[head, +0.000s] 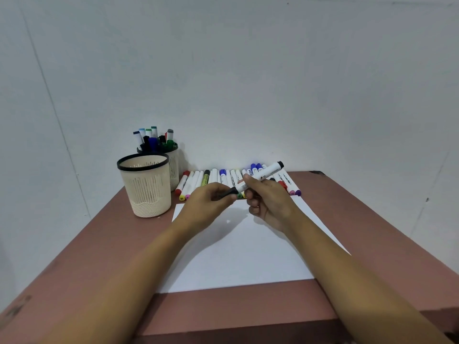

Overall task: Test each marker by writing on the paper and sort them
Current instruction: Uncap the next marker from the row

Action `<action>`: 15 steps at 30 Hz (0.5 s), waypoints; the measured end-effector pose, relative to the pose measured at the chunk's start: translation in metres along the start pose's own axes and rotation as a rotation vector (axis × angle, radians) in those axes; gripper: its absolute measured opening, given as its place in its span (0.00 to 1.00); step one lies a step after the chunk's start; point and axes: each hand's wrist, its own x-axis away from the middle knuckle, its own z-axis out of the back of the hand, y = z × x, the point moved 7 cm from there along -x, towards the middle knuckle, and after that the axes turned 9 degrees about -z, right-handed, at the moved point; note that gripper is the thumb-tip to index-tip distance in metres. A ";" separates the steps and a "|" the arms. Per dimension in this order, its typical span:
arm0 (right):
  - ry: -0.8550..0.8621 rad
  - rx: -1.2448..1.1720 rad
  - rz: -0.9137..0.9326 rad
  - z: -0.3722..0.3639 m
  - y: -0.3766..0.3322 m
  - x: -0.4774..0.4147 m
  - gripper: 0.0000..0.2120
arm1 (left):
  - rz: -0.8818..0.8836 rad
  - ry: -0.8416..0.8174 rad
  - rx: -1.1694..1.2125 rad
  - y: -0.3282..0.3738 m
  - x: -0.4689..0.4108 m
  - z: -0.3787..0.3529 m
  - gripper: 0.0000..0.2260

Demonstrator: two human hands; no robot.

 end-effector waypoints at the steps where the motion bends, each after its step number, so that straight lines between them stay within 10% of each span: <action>1: -0.015 -0.022 0.006 -0.001 0.000 0.000 0.11 | 0.005 -0.013 0.022 0.001 0.000 -0.001 0.03; 15: -0.160 0.004 0.027 -0.015 -0.003 0.003 0.10 | 0.393 -0.228 0.729 -0.005 0.011 -0.020 0.09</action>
